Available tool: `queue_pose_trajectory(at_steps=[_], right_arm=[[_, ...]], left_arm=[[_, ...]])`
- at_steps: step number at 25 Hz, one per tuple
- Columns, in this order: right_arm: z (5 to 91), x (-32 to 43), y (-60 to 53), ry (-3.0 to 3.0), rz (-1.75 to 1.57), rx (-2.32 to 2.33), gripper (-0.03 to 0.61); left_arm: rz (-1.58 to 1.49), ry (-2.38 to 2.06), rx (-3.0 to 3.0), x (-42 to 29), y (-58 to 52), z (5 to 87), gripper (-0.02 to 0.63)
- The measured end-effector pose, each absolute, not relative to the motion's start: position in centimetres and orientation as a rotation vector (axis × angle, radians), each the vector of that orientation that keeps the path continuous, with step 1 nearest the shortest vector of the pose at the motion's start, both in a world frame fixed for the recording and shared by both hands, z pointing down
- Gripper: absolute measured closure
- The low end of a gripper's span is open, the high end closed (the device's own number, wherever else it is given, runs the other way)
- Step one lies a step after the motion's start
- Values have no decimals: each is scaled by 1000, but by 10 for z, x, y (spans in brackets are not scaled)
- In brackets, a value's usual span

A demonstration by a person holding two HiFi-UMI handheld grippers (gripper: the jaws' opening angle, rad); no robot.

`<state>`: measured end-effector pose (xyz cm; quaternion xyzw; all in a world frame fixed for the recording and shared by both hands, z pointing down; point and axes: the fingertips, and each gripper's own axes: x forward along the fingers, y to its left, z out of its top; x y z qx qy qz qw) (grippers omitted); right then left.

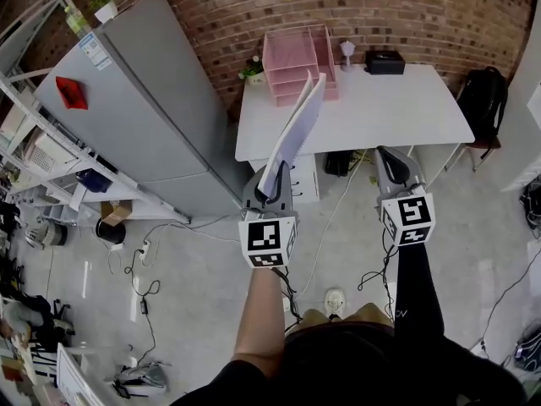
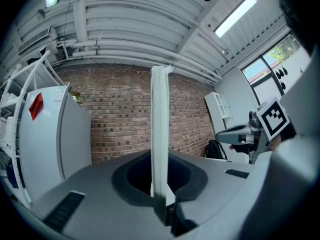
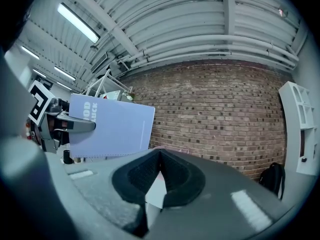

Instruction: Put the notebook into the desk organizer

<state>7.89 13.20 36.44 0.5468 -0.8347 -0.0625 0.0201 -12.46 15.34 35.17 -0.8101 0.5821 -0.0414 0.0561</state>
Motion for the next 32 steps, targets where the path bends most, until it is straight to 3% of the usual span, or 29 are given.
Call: queue_pose_trajectory(at_steps=[19, 32], right_arm=[[366, 110, 65, -2586, -181, 1739, 577], [365, 118, -33, -2535, -206, 1759, 577]], left_arm=[[-106, 1764, -2466, -102, 85, 351, 578], [-62, 1719, -2506, -89, -29, 349, 578]])
